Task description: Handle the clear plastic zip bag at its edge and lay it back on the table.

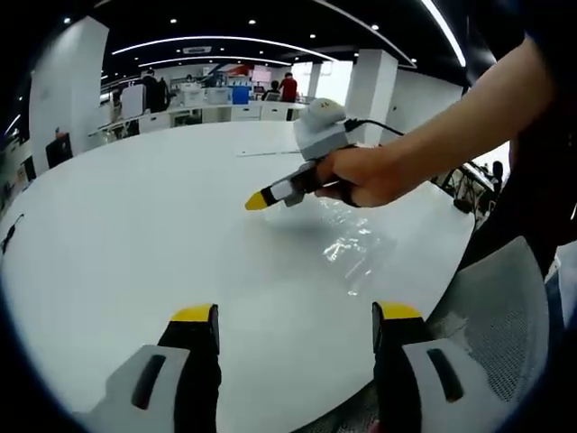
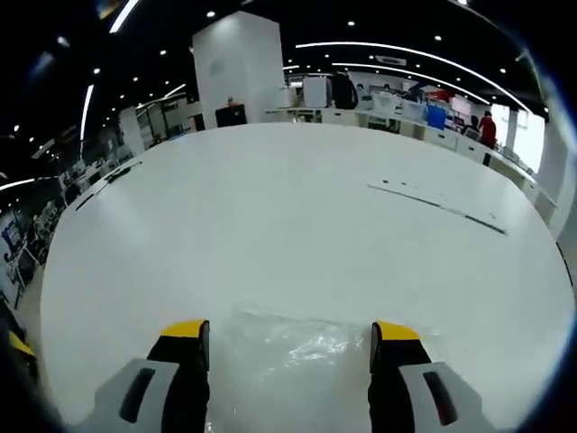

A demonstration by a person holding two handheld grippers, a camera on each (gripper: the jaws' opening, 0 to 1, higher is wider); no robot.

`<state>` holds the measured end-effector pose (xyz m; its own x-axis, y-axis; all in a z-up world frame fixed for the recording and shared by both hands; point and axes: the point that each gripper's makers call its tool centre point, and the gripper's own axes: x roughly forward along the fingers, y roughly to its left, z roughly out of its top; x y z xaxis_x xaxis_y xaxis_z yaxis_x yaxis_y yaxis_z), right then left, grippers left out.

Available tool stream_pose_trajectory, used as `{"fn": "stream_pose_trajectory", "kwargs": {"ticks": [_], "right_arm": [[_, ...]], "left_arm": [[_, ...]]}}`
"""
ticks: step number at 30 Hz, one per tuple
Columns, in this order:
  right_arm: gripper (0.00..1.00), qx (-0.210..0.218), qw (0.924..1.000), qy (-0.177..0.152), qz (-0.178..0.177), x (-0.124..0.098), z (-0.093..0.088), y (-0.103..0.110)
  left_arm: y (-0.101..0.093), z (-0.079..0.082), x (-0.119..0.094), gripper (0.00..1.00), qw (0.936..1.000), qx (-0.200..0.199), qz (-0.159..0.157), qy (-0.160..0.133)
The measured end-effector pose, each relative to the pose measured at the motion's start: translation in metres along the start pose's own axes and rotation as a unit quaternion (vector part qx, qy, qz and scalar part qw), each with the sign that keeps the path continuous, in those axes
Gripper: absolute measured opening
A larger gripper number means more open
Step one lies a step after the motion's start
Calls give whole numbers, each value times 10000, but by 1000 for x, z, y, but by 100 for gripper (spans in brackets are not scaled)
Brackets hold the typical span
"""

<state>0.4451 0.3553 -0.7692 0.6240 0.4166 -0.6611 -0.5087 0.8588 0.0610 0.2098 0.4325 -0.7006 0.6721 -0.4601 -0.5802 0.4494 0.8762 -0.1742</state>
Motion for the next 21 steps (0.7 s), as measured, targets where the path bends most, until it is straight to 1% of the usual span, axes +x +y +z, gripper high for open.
{"fn": "stream_pose_trajectory", "kwargs": {"ticks": [2,4,5,6,8,10,13,16,21], "right_arm": [[72,-47,10000,-31,-3,4,1,-1],[70,-359,9993,37,-113,3,-3,-5],[69,-437,9989,37,-132,3,-4,-5],[69,-341,9994,5,-79,5,-4,-5],[68,-373,9993,-22,-83,3,-5,-5],[68,-381,9992,-47,-64,6,-4,-3],[64,-394,9992,-90,-32,9,-4,-1],[58,-404,9991,-114,-22,8,-5,0],[55,-425,9991,-77,22,8,-6,0]], "left_arm": [[0,0,0,69,10000,3,-3,16],[-1,0,0,68,10000,7,-9,30],[-1,0,0,68,10000,13,-8,38],[-2,0,0,68,10000,17,-9,48],[-3,0,0,68,10000,15,-16,53],[-4,0,-1,68,10000,18,-23,77],[-5,-2,0,68,9999,33,-51,120],[-7,-3,1,68,9998,78,-73,165],[-3,-6,3,68,9997,81,-86,201]]}}
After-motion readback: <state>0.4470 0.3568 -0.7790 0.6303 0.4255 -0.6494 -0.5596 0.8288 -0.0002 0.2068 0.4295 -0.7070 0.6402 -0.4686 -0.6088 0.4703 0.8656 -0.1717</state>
